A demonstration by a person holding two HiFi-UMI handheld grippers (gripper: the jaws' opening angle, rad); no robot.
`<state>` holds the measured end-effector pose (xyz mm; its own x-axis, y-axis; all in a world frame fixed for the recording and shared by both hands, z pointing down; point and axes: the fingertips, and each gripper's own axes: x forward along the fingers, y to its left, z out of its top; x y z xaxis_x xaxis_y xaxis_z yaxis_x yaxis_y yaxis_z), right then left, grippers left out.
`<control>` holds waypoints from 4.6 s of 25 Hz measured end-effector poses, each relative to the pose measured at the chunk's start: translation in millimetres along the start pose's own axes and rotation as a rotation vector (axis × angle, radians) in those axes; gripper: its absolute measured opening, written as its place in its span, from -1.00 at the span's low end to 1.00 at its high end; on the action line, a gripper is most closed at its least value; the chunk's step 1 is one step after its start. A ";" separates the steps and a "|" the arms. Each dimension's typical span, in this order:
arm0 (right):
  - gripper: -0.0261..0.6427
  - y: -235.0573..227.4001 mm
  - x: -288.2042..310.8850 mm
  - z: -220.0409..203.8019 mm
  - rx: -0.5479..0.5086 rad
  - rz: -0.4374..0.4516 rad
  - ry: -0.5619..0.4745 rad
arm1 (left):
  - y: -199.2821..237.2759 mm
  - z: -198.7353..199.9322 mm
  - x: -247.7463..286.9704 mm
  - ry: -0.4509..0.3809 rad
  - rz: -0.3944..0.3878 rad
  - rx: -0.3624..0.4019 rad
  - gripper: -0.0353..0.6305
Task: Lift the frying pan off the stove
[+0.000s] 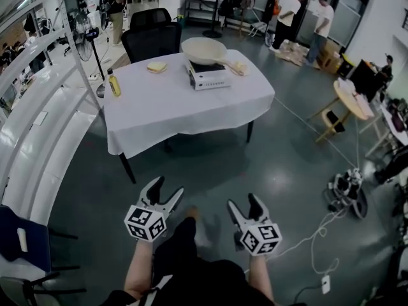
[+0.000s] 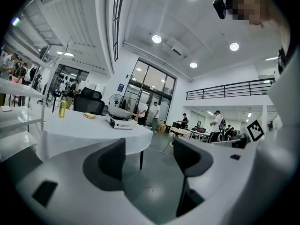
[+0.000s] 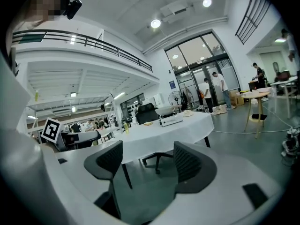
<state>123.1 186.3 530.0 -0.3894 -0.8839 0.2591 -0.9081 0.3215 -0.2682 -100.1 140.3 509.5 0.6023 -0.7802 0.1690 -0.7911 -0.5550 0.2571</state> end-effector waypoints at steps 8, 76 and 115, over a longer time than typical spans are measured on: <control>0.05 -23.8 58.3 34.9 0.014 -0.019 -0.004 | 35.2 30.0 60.9 -0.001 -0.021 0.000 0.01; 0.05 -222.5 454.8 188.5 0.053 0.028 0.060 | 230.3 143.7 460.9 0.040 -0.044 -0.054 0.01; 0.05 -309.0 613.4 285.1 0.186 0.489 0.270 | 253.3 193.6 667.1 -0.102 -0.234 -0.805 0.01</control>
<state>208.8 -552.0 507.3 -0.8039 -0.5220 0.2853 -0.5804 0.5835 -0.5679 80.6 -576.6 503.1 0.6978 -0.7146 -0.0501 -0.3062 -0.3608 0.8809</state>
